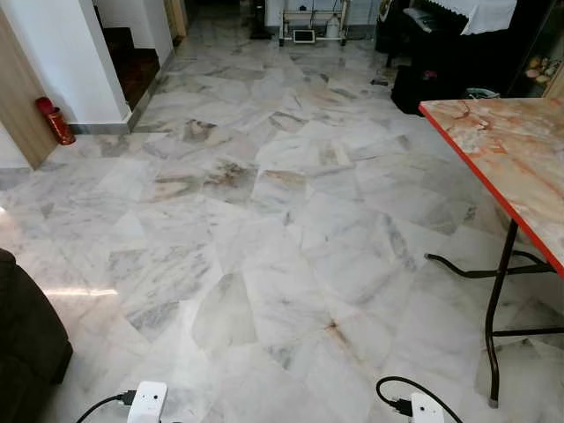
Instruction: Move the pillow to the sofa from floor
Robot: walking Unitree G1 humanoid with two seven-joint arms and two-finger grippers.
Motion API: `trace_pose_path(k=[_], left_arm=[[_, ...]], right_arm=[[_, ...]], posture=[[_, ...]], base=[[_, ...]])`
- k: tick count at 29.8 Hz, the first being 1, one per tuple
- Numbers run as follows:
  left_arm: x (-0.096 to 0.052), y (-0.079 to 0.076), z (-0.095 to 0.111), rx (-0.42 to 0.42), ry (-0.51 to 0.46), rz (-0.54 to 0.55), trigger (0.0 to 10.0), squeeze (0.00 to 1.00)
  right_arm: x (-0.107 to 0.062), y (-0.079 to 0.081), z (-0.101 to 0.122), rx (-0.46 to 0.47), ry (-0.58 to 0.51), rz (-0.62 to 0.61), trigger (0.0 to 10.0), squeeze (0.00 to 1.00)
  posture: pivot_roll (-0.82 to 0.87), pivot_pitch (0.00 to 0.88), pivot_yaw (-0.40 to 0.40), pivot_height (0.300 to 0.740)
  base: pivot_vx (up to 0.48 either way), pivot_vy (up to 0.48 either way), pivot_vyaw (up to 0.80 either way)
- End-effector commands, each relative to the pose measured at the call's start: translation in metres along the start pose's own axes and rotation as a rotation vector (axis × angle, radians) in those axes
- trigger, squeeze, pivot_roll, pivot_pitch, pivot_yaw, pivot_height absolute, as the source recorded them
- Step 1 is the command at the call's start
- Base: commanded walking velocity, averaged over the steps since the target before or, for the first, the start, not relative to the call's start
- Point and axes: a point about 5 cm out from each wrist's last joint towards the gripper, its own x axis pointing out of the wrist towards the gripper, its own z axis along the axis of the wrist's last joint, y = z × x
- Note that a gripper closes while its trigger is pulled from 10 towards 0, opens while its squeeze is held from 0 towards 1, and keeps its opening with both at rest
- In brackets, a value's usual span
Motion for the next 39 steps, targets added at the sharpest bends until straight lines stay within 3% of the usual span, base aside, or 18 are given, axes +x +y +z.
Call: trace_pose_path(k=[1, 39], left_arm=[[-0.0010, 0.0004, -0.0055, 0.013, 0.021, -0.006, 10.0, 0.00], [-0.0006, 0.0001, -0.0041, 0.004, 0.022, -0.009, 10.0, 0.00]], right_arm=[[-0.0004, 0.0006, -0.0026, 0.017, 0.001, 0.004, 10.0, 0.00], [-0.0003, -0.0008, -0.0003, -0.007, 0.003, 0.016, 10.0, 0.00]], posture=[[-0.11, 0.000, -0.013, 0.740], [-0.09, 0.000, -0.026, 0.740]], base=[[0.000, 0.000, 0.00], [0.000, 0.000, 0.00]])
